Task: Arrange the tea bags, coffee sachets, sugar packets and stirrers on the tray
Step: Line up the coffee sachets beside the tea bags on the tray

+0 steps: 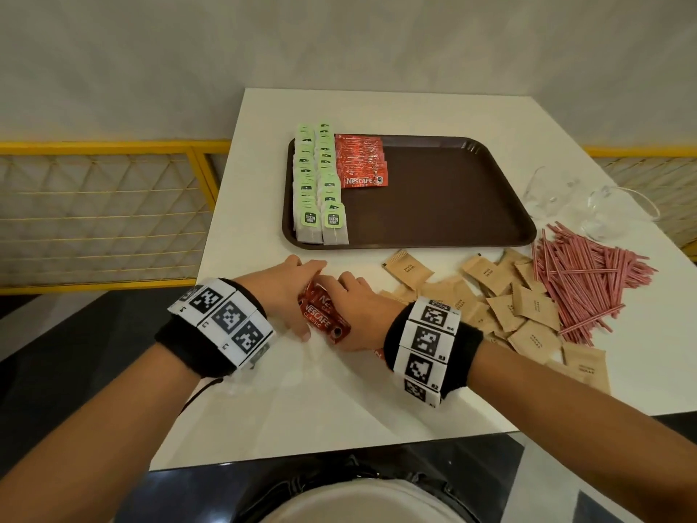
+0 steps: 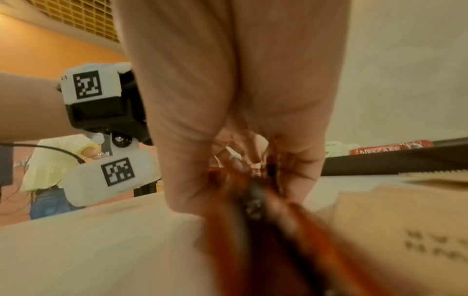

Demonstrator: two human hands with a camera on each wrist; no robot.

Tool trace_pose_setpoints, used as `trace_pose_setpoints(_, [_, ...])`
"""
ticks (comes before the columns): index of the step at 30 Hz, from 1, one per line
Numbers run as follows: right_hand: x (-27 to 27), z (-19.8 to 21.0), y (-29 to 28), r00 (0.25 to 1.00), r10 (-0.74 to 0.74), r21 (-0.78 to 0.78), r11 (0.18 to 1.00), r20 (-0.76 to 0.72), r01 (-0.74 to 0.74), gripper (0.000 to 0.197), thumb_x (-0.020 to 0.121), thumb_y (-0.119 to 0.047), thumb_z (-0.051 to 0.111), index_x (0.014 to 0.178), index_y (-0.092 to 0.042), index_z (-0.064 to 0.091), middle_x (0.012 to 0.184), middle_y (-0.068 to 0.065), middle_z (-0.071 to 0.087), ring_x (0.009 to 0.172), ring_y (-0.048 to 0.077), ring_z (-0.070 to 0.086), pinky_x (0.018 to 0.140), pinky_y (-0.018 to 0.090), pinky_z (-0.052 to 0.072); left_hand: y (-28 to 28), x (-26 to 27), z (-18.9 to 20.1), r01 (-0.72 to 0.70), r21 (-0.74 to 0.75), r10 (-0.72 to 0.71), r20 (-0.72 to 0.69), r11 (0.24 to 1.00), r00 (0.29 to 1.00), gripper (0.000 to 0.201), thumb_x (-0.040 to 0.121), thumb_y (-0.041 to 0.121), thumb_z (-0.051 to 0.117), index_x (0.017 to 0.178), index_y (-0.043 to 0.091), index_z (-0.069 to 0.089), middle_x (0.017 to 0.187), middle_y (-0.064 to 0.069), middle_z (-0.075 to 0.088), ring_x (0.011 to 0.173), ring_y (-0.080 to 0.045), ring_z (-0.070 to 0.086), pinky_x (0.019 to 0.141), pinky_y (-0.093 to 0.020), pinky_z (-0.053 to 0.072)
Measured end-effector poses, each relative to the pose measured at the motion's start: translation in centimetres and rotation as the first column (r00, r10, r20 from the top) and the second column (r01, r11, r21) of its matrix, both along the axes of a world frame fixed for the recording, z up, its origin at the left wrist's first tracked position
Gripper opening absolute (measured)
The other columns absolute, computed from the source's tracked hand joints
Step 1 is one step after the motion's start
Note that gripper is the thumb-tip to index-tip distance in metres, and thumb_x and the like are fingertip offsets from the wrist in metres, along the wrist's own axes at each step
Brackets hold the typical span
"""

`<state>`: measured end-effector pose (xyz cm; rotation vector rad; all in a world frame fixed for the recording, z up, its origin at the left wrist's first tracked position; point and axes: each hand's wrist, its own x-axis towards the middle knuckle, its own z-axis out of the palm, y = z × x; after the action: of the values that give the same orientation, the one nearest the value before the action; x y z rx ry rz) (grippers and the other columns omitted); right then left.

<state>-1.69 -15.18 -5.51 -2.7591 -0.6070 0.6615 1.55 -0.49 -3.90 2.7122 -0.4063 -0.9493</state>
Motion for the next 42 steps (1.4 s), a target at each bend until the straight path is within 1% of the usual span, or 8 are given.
trace_pose_setpoints(4, [1.0,1.6,-1.3,0.985,-0.056,0.078,0.995,-0.162,0.069,0.106,0.073,-0.025,0.077,0.148,-0.028,0.002,0.134,0.009,0.038,0.125,0.025,0.039,0.101,0.045,0.042,0.8,0.5,0.9,-0.02,-0.042,0.017,-0.066,0.999,0.998,0.122,0.064,0.017,0.084,0.149,0.031,-0.002,0.138,-0.007,0.035,0.112,-0.02,0.051,0.099,-0.034,0.043])
trace_pose_setpoints(7, [1.4,3.4,-2.6,0.972,-0.065,0.072,0.994,-0.225,0.083,0.119,0.064,-0.044,0.081,0.148,-0.033,-0.002,0.145,0.006,0.032,0.133,0.023,0.034,0.107,0.044,0.037,1.4,0.7,1.8,-0.041,-0.077,0.024,-0.212,0.996,0.977,0.125,0.067,0.011,0.082,0.148,0.034,-0.009,0.142,-0.005,0.034,0.102,-0.013,0.057,0.092,-0.025,0.043])
trace_pose_setpoints(11, [-0.3,3.4,-2.3,0.982,-0.059,-0.154,0.988,-0.177,0.031,0.116,0.06,-0.067,0.072,0.147,-0.029,0.006,0.14,0.005,0.033,0.129,0.024,0.034,0.104,0.047,0.037,1.9,0.6,2.3,-0.075,-0.12,0.037,-0.286,0.99,0.958,0.108,0.077,0.001,0.071,0.15,0.029,-0.004,0.133,0.001,0.042,0.104,-0.013,0.059,0.078,-0.015,0.044])
trace_pose_setpoints(15, [-1.7,1.9,-1.2,0.994,-0.039,-0.246,0.969,-0.098,0.014,0.121,0.052,-0.074,0.071,0.145,-0.018,0.015,0.129,0.008,0.035,0.119,0.025,0.038,0.097,0.044,0.042,1.4,-0.5,1.6,-0.006,-0.083,-0.014,-0.233,0.997,0.972,0.093,0.079,0.009,0.07,0.15,0.023,0.012,0.118,0.004,0.053,0.105,-0.011,0.055,0.097,-0.025,0.042])
trace_pose_setpoints(18, [-1.7,1.9,-0.3,0.992,-0.089,-0.175,0.982,-0.091,0.072,0.119,0.053,-0.078,0.067,0.142,-0.014,0.02,0.127,0.009,0.035,0.119,0.025,0.037,0.097,0.041,0.04,0.3,-1.0,0.7,-0.01,-0.167,-0.024,-0.2,0.986,0.979,0.09,0.075,0.011,0.075,0.147,0.018,0.022,0.11,0.001,0.063,0.095,-0.01,0.06,0.093,-0.026,0.045])
trace_pose_setpoints(26, [-1.0,0.5,1.1,0.99,-0.142,-0.026,0.99,0.005,0.142,0.068,0.08,-0.033,0.069,0.13,-0.004,0.033,0.124,0.013,0.037,0.113,0.028,0.042,0.089,0.034,0.041,1.1,-0.6,0.2,-0.291,-0.453,0.136,-0.345,0.843,0.929,0.063,0.075,-0.01,0.068,0.123,0.016,0.035,0.088,-0.007,0.068,0.076,-0.012,0.066,0.064,-0.018,0.053])
trace_pose_setpoints(35, [-0.3,-0.1,1.7,0.986,-0.149,-0.034,0.988,0.079,0.152,0.046,0.091,-0.012,0.054,0.129,0.0,0.032,0.126,0.019,0.044,0.112,0.034,0.05,0.085,0.036,0.042,1.5,0.4,0.4,-0.245,-0.443,0.262,-0.023,0.863,0.965,0.035,0.082,0.011,0.067,0.108,0.025,0.049,0.075,0.004,0.056,0.064,-0.01,0.051,0.059,-0.021,0.038])
trace_pose_setpoints(42, [1.6,1.0,0.2,0.977,-0.214,0.1,0.972,-0.006,0.214,0.034,0.094,-0.022,0.05,0.12,-0.002,0.04,0.116,0.016,0.055,0.102,0.029,0.056,0.076,0.031,0.042,2.2,1.3,1.1,-0.296,-0.613,0.498,0.185,0.732,0.847,0.026,0.082,0.006,0.063,0.097,0.025,0.052,0.076,0.005,0.046,0.063,-0.01,0.045,0.057,-0.018,0.038])
